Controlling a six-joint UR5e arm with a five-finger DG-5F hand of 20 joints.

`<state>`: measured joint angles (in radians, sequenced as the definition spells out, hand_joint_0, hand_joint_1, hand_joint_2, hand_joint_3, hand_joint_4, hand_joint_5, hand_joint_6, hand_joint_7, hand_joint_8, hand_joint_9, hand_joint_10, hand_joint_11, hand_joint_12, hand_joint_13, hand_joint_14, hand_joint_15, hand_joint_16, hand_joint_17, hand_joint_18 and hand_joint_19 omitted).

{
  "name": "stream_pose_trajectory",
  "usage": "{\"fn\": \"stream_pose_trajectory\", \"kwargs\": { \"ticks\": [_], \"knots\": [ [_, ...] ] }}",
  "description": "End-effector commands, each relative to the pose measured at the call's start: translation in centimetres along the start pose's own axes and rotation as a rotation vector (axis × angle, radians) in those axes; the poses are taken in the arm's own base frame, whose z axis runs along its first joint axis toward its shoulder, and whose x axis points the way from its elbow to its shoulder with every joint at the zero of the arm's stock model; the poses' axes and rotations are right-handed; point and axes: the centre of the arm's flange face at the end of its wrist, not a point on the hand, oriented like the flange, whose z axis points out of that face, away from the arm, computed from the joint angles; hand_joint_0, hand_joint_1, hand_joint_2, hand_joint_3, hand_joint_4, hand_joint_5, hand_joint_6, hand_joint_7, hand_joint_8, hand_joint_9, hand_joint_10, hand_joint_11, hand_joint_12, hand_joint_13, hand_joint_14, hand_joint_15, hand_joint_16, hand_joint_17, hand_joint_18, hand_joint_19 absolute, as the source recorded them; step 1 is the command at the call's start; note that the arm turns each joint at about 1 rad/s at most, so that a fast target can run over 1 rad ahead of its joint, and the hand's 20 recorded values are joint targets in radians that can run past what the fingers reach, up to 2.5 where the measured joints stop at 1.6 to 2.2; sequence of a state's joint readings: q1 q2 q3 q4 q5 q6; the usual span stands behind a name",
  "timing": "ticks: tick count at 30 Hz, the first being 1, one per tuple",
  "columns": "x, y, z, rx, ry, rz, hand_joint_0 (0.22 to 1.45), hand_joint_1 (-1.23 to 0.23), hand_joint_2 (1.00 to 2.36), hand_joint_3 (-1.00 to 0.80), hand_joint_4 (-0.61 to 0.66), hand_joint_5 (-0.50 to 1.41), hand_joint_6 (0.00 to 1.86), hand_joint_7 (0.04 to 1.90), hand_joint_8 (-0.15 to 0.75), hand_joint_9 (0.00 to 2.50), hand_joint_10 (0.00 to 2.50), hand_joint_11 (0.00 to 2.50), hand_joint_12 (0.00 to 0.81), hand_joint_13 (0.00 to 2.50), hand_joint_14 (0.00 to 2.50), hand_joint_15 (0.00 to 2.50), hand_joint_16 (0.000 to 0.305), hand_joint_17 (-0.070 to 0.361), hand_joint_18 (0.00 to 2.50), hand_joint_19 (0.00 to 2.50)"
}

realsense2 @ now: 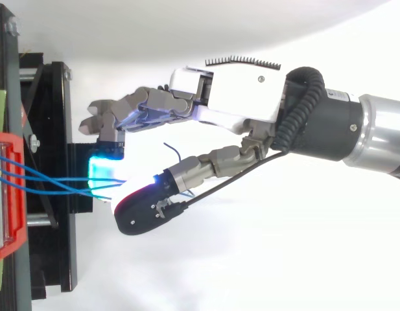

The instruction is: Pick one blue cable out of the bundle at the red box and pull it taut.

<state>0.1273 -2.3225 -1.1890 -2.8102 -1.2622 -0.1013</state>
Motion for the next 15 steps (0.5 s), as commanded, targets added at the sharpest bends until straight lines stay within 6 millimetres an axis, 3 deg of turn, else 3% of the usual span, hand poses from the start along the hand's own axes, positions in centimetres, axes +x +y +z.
{"fn": "stream_pose_trajectory", "kwargs": {
  "ticks": [1, 7, 15],
  "knots": [
    [0.00, 0.01, 0.00, 0.000, 0.000, -0.001, 0.61, -0.73, 1.01, -0.37, 0.22, -0.18, 0.87, 0.98, 0.324, 0.39, 0.00, 0.11, 0.357, 0.19, 0.00, 0.01, 0.053, 0.119, 0.35, 0.15],
    [0.00, 0.08, 0.04, -0.002, 0.000, -0.001, 0.63, -0.79, 1.02, -0.27, 0.17, -0.17, 0.89, 0.99, 0.327, 0.41, 0.00, 0.12, 0.355, 0.21, 0.00, 0.01, 0.053, 0.118, 0.37, 0.13],
    [0.02, 0.04, -0.01, 0.002, 0.004, -0.001, 0.68, -0.90, 1.01, -0.31, 0.16, -0.19, 0.91, 0.93, 0.318, 0.40, 0.00, 0.12, 0.356, 0.21, 0.00, 0.00, 0.053, 0.119, 0.39, 0.10]
  ]
}}
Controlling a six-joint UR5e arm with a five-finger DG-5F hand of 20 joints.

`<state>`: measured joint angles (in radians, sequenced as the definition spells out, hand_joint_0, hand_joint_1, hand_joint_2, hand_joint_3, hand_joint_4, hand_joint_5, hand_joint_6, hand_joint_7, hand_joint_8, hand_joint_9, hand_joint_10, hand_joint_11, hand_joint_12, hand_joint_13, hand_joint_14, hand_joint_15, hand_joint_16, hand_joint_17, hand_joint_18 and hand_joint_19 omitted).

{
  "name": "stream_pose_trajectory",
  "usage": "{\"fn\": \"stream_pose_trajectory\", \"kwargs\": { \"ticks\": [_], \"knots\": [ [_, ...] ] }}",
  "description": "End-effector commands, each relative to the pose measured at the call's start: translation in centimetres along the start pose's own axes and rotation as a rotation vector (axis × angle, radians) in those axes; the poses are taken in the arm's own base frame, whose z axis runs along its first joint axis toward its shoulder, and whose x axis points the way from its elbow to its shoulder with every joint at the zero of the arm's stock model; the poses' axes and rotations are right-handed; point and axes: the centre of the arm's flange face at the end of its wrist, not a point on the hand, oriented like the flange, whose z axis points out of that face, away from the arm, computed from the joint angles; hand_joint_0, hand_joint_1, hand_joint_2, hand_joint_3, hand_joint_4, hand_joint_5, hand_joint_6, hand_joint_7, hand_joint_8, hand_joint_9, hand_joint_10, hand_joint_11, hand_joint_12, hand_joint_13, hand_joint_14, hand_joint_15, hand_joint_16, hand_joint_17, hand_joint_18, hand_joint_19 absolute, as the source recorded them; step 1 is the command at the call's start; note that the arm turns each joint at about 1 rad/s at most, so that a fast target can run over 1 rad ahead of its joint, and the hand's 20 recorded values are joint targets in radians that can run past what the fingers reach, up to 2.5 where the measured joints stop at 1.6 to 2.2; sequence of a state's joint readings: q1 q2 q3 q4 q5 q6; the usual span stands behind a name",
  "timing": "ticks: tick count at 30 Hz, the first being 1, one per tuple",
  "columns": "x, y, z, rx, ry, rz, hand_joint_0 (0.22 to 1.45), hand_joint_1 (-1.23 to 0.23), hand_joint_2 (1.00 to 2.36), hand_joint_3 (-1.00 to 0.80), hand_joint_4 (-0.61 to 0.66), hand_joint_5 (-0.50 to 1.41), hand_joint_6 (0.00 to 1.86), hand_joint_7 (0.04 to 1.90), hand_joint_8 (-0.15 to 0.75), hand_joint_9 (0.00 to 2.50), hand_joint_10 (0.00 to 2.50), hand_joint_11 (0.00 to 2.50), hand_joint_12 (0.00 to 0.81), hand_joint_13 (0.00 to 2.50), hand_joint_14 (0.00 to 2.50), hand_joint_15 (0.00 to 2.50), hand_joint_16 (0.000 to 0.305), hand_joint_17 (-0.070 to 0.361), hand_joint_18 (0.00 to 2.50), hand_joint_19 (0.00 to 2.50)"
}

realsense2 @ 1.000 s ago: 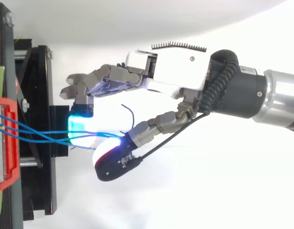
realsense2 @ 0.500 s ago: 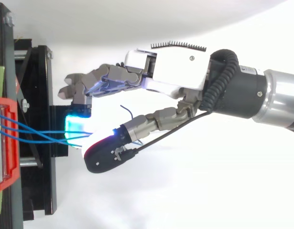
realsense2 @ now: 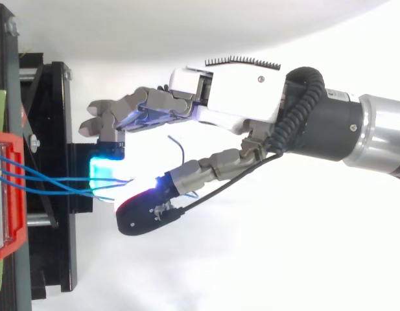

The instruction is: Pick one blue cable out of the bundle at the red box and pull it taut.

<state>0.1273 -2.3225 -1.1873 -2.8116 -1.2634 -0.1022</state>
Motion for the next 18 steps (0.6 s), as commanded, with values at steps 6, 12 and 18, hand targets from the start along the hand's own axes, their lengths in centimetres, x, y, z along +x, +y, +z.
{"fn": "stream_pose_trajectory", "kwargs": {
  "ticks": [6, 12, 18],
  "knots": [
    [-0.02, -0.05, -0.18, 0.014, 0.005, 0.004, 0.71, -0.97, 1.00, -0.50, 0.21, -0.19, 0.90, 0.94, 0.314, 0.39, 0.00, 0.12, 0.359, 0.21, 0.00, 0.00, 0.053, 0.120, 0.40, 0.08],
    [-0.07, -0.07, -0.41, 0.038, 0.009, 0.010, 0.56, -0.89, 1.00, -0.50, 0.23, -0.18, 0.90, 0.90, 0.318, 0.39, 0.00, 0.13, 0.364, 0.19, 0.00, 0.02, 0.054, 0.122, 0.38, 0.12],
    [-0.09, 0.07, -0.57, 0.065, 0.015, 0.020, 0.53, -0.68, 1.00, -0.50, 0.23, -0.17, 0.87, 0.91, 0.332, 0.40, 0.00, 0.12, 0.367, 0.18, 0.00, 0.02, 0.055, 0.124, 0.35, 0.15]
  ]
}}
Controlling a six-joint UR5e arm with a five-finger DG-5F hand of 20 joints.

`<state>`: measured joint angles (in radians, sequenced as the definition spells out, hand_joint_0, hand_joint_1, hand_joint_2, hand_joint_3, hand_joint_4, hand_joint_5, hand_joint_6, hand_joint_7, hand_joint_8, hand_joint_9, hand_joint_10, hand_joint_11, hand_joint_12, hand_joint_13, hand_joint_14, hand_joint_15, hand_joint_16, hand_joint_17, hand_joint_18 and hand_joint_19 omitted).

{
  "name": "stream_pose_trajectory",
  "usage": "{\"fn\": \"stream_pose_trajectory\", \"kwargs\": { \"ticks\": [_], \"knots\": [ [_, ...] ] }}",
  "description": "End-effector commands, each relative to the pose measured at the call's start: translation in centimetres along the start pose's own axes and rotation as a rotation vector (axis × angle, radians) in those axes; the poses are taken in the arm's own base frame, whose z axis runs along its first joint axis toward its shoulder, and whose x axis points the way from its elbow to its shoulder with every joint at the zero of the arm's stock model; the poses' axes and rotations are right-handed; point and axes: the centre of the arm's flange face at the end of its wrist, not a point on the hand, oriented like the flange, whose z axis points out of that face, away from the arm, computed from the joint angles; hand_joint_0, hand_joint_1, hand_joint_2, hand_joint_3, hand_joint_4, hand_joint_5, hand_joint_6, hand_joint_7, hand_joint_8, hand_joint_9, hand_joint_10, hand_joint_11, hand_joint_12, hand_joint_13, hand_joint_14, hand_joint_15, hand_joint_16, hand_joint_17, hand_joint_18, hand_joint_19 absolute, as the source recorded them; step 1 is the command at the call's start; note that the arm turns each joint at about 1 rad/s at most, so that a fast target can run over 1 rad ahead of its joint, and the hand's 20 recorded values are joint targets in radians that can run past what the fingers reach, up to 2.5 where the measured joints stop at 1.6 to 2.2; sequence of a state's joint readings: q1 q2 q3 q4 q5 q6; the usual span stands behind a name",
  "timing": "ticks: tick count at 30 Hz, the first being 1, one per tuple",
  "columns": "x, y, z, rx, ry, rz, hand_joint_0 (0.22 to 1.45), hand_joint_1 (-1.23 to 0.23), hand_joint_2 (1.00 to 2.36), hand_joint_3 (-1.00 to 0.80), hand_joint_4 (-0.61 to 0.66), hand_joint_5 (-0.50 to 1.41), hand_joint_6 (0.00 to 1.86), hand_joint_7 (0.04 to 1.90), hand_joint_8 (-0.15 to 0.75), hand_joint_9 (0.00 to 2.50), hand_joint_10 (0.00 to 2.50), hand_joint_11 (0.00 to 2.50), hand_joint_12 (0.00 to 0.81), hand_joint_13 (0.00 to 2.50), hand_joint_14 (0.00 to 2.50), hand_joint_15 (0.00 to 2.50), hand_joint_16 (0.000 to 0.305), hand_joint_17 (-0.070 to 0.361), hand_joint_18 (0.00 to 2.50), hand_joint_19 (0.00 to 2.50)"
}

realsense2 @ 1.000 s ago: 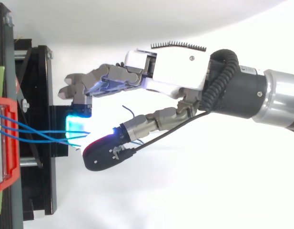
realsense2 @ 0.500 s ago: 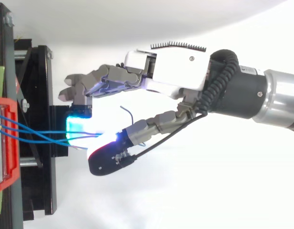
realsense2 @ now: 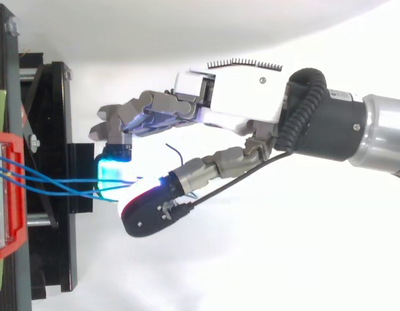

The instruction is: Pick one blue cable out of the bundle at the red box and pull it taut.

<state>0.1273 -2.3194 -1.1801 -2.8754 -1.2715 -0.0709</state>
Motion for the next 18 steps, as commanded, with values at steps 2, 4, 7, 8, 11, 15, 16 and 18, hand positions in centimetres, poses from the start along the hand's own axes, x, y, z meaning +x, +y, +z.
{"fn": "stream_pose_trajectory", "kwargs": {
  "ticks": [2, 4, 7, 8, 11, 15, 16, 18],
  "knots": [
    [0.00, 0.13, -0.07, 0.021, 0.005, 0.008, 0.55, -0.64, 1.00, -0.50, 0.22, -0.17, 0.86, 0.92, 0.328, 0.40, 0.00, 0.12, 0.362, 0.17, 0.00, 0.03, 0.054, 0.121, 0.33, 0.16],
    [-0.02, 0.25, -0.12, 0.024, 0.005, 0.010, 0.59, -0.63, 1.01, -0.42, 0.21, -0.16, 0.85, 0.95, 0.323, 0.40, 0.00, 0.11, 0.356, 0.17, 0.00, 0.03, 0.052, 0.118, 0.32, 0.17],
    [-0.15, 0.26, -0.14, 0.028, 0.003, 0.010, 0.59, -0.64, 1.01, -0.33, 0.20, -0.17, 0.85, 0.98, 0.324, 0.40, 0.00, 0.11, 0.354, 0.17, 0.00, 0.03, 0.052, 0.118, 0.32, 0.17],
    [-0.14, 0.33, -0.11, 0.027, 0.003, 0.011, 0.59, -0.65, 1.01, -0.32, 0.20, -0.17, 0.86, 0.98, 0.324, 0.40, 0.00, 0.13, 0.354, 0.17, 0.00, 0.03, 0.052, 0.117, 0.32, 0.17],
    [-0.27, 0.35, -0.12, 0.030, 0.002, 0.010, 0.59, -0.69, 1.02, -0.25, 0.21, -0.17, 0.86, 1.03, 0.323, 0.40, 0.00, 0.12, 0.354, 0.17, 0.00, 0.02, 0.052, 0.117, 0.32, 0.16],
    [-0.38, 0.41, -0.08, 0.028, 0.000, 0.011, 0.60, -0.72, 1.02, -0.18, 0.20, -0.18, 0.88, 1.01, 0.324, 0.40, 0.00, 0.13, 0.354, 0.17, 0.00, 0.03, 0.052, 0.117, 0.33, 0.16],
    [-0.26, 0.55, -0.04, 0.027, 0.002, 0.011, 0.60, -0.73, 1.02, -0.18, 0.20, -0.18, 0.88, 1.00, 0.325, 0.40, 0.00, 0.13, 0.354, 0.17, 0.00, 0.02, 0.052, 0.117, 0.33, 0.16],
    [-0.43, 1.03, -0.21, 0.027, 0.003, 0.011, 0.61, -0.75, 1.02, -0.18, 0.20, -0.18, 0.89, 0.99, 0.325, 0.40, 0.00, 0.13, 0.355, 0.18, 0.00, 0.02, 0.052, 0.117, 0.34, 0.15]
  ]
}}
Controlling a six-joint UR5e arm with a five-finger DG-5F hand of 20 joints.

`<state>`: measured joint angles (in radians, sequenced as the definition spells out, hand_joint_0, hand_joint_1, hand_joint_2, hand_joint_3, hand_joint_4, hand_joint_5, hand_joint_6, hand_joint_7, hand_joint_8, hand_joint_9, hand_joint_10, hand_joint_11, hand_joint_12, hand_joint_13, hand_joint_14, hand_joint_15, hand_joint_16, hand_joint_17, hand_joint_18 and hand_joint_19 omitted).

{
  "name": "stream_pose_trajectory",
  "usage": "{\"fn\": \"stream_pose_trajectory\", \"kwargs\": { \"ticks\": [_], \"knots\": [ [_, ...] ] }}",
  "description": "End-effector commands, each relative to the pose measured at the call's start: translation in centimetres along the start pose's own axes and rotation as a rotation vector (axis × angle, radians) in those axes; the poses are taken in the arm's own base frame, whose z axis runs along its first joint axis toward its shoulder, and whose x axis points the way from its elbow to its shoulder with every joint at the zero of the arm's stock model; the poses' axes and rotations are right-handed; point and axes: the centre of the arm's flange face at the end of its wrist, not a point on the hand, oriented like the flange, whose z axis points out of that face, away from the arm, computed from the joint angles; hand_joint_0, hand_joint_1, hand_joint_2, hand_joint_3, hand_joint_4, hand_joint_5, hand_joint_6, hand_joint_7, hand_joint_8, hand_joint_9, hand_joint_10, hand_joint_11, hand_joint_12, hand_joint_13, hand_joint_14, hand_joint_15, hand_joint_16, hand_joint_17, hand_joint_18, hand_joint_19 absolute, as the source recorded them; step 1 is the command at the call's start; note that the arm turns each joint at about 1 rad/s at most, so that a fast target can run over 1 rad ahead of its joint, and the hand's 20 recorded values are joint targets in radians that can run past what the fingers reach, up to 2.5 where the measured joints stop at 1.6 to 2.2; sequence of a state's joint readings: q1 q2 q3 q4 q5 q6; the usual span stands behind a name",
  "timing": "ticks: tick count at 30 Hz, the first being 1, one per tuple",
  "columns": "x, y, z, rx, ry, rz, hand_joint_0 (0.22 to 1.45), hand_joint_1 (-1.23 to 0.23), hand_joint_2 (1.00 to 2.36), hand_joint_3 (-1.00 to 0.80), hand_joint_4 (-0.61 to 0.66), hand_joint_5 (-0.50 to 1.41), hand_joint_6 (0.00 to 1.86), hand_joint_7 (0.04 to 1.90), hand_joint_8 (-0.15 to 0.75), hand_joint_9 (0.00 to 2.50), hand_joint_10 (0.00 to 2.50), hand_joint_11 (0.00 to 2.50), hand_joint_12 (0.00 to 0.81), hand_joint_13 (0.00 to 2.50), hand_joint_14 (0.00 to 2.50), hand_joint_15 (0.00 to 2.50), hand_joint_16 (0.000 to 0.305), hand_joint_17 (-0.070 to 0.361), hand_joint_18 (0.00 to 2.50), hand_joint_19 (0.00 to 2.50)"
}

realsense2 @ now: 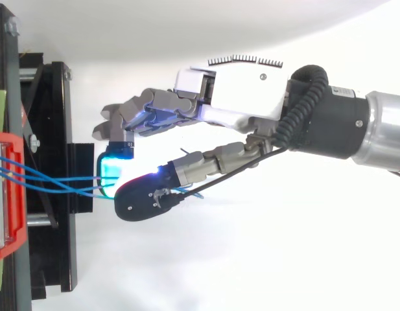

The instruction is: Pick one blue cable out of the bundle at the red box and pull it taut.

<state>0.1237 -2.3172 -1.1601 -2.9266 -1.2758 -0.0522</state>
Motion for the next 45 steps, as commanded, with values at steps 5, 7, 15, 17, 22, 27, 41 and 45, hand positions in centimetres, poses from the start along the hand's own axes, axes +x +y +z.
{"fn": "stream_pose_trajectory", "kwargs": {
  "ticks": [5, 7, 15, 17, 22, 27, 41, 45],
  "knots": [
    [-0.3, 1.4, -0.6, 0.002, 0.001, -0.003, 0.63, -0.80, 1.02, -0.19, 0.16, -0.18, 0.89, 0.98, 0.325, 0.40, 0.00, 0.13, 0.356, 0.19, 0.00, 0.01, 0.052, 0.118, 0.36, 0.13],
    [-0.3, 1.4, -0.7, 0.014, 0.003, -0.005, 0.64, -0.82, 1.02, -0.19, 0.14, -0.18, 0.89, 0.98, 0.325, 0.40, 0.00, 0.13, 0.356, 0.19, 0.00, 0.01, 0.053, 0.118, 0.36, 0.13],
    [-0.4, 1.4, -0.9, 0.030, 0.003, -0.009, 0.70, -0.89, 1.02, -0.21, 0.06, -0.19, 0.91, 0.97, 0.318, 0.40, 0.00, 0.13, 0.356, 0.20, 0.00, 0.00, 0.053, 0.119, 0.38, 0.11],
    [-0.4, 1.5, -1.0, 0.028, 0.003, -0.008, 0.71, -0.90, 1.02, -0.23, 0.06, -0.19, 0.91, 0.94, 0.316, 0.40, 0.00, 0.13, 0.356, 0.20, 0.00, 0.00, 0.053, 0.118, 0.38, 0.11],
    [-0.5, 1.7, -1.0, 0.025, 0.002, -0.008, 0.75, -0.95, 1.01, -0.30, 0.09, -0.20, 0.91, 0.92, 0.309, 0.39, 0.00, 0.13, 0.358, 0.19, 0.00, 0.00, 0.053, 0.118, 0.38, 0.09],
    [-0.5, 1.7, -1.0, 0.028, 0.003, -0.008, 0.78, -0.96, 1.01, -0.36, 0.14, -0.19, 0.91, 0.93, 0.307, 0.38, 0.00, 0.13, 0.358, 0.18, 0.00, 0.00, 0.053, 0.118, 0.37, 0.09],
    [-0.5, 1.6, -1.0, 0.030, 0.001, -0.009, 0.56, -0.93, 1.00, -0.50, 0.21, -0.20, 0.89, 0.88, 0.306, 0.34, 0.00, 0.13, 0.366, 0.15, 0.00, 0.01, 0.054, 0.122, 0.34, 0.11],
    [-0.5, 1.7, -1.0, 0.027, 0.001, -0.008, 0.54, -0.77, 1.00, -0.50, 0.22, -0.18, 0.88, 0.93, 0.328, 0.37, 0.00, 0.13, 0.371, 0.15, 0.00, 0.02, 0.055, 0.124, 0.33, 0.15]
  ]
}}
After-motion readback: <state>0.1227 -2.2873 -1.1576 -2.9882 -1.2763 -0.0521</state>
